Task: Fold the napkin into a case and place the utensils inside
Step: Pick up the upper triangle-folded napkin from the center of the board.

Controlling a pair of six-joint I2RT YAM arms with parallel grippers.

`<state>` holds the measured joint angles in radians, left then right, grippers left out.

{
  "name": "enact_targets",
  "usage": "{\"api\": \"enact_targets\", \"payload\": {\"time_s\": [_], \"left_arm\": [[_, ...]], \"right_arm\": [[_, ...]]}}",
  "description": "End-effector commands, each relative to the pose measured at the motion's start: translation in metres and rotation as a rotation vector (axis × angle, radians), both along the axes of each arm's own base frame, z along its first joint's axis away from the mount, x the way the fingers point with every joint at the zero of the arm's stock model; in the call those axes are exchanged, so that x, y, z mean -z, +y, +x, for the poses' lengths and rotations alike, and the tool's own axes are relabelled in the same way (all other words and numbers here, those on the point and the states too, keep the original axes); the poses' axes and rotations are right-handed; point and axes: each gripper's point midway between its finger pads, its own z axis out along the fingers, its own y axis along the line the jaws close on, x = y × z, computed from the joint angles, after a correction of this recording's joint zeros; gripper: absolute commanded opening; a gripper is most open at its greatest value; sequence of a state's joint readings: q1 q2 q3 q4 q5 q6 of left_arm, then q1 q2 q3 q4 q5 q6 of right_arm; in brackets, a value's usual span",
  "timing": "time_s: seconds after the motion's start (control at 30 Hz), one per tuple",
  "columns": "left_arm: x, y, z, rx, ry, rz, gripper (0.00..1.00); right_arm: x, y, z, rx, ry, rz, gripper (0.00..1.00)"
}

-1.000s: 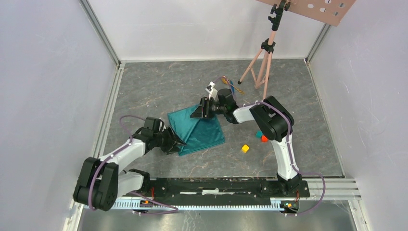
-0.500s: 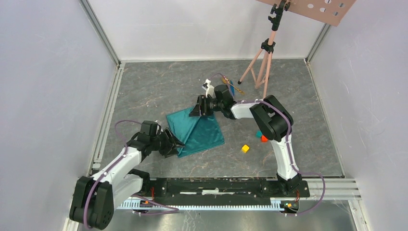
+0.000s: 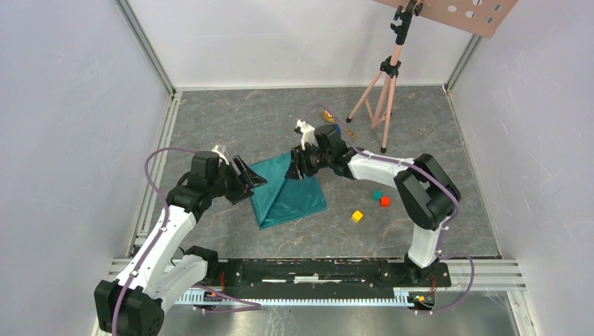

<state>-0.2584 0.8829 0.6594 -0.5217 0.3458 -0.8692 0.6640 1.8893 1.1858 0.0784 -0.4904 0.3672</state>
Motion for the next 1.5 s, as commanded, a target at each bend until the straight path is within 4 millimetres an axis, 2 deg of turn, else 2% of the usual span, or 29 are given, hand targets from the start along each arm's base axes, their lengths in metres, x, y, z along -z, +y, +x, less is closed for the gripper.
{"api": "enact_targets", "payload": {"time_s": [0.0,0.07,0.17,0.37,0.47,0.53,0.63,0.67,0.77,0.83,0.93,1.0,1.2,1.47], "left_arm": [[-0.023,0.017,0.01,-0.017,-0.086,0.108,0.75],[-0.028,0.018,0.012,-0.017,-0.103,0.118,0.75],[-0.028,0.018,0.011,-0.001,-0.107,0.126,0.76],[-0.028,0.022,0.004,0.012,-0.12,0.152,0.76],[-0.029,0.025,0.003,0.005,-0.132,0.166,0.76],[-0.028,0.025,0.003,0.007,-0.131,0.164,0.76],[-0.021,0.027,0.002,0.004,-0.118,0.181,0.76],[-0.02,0.032,0.003,-0.009,-0.123,0.207,0.77],[-0.014,0.06,0.002,-0.097,-0.114,0.34,0.82],[-0.012,0.08,0.001,-0.161,-0.093,0.429,0.82],[-0.011,0.086,-0.001,-0.182,-0.082,0.453,0.82],[-0.011,0.084,-0.001,-0.177,-0.089,0.439,0.82],[-0.006,0.078,0.0,-0.156,-0.088,0.417,0.82],[-0.011,0.08,-0.001,-0.159,-0.113,0.418,0.82]], "right_arm": [[0.031,-0.027,-0.041,-0.006,0.032,-0.1,0.51],[0.042,-0.04,-0.051,0.005,0.049,-0.127,0.44],[0.06,-0.057,-0.063,0.023,0.065,-0.187,0.4],[0.093,-0.12,-0.063,0.155,0.057,-0.412,0.39],[0.094,-0.141,-0.054,0.165,0.01,-0.505,0.41],[0.085,-0.145,-0.043,0.15,-0.05,-0.546,0.44],[0.056,-0.142,-0.03,0.148,-0.177,-0.609,0.51],[0.042,-0.132,-0.031,0.133,-0.22,-0.618,0.55],[0.013,-0.089,-0.061,0.029,-0.254,-0.572,0.65],[0.007,-0.064,-0.086,-0.04,-0.249,-0.547,0.69],[0.008,-0.042,-0.114,-0.129,-0.243,-0.576,0.71],[0.011,-0.036,-0.125,-0.156,-0.239,-0.592,0.7],[0.021,-0.028,-0.135,-0.19,-0.216,-0.618,0.6],[0.039,-0.027,-0.141,-0.224,-0.189,-0.659,0.47]]}}
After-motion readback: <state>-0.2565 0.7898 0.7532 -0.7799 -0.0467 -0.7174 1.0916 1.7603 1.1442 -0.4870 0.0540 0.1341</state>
